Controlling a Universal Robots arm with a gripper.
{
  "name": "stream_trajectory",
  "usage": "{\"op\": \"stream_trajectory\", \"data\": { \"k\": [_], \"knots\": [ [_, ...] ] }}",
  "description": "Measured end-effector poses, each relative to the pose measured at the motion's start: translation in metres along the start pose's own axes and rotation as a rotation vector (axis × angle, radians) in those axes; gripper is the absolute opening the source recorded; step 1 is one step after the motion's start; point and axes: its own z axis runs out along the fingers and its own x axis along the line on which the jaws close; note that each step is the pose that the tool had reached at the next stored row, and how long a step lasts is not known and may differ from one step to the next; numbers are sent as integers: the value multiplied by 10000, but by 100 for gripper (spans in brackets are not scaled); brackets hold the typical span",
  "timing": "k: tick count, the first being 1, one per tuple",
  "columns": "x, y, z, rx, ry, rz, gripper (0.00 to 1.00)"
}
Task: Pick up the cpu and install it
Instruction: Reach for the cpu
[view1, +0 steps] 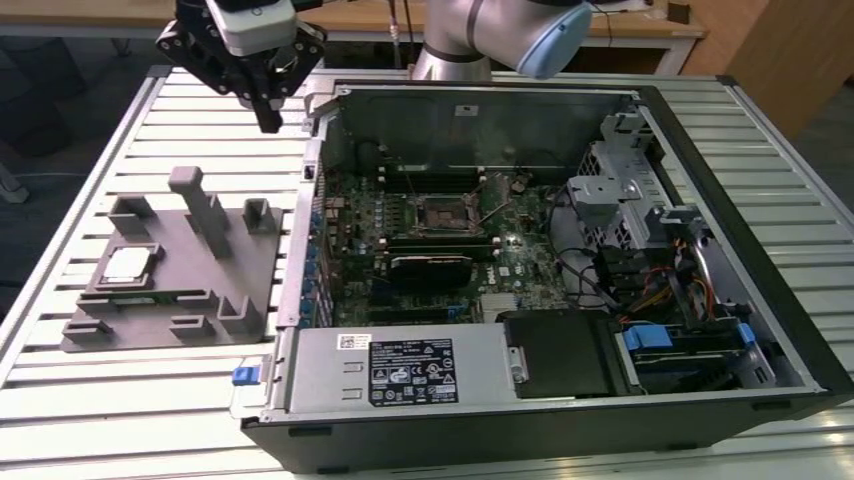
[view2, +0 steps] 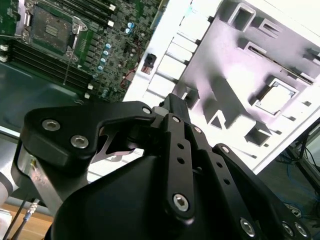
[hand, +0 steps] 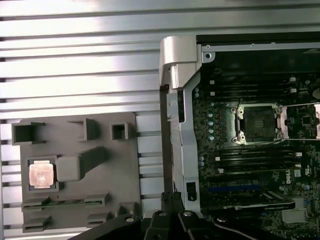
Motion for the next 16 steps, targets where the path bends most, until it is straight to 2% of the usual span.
{"op": "stream_trajectory", "data": {
  "k": [8,16],
  "knots": [
    [143,-11,0,-1,0,0,11],
    [328,-25,-1,-1,-1,1,11]
  ]
}}
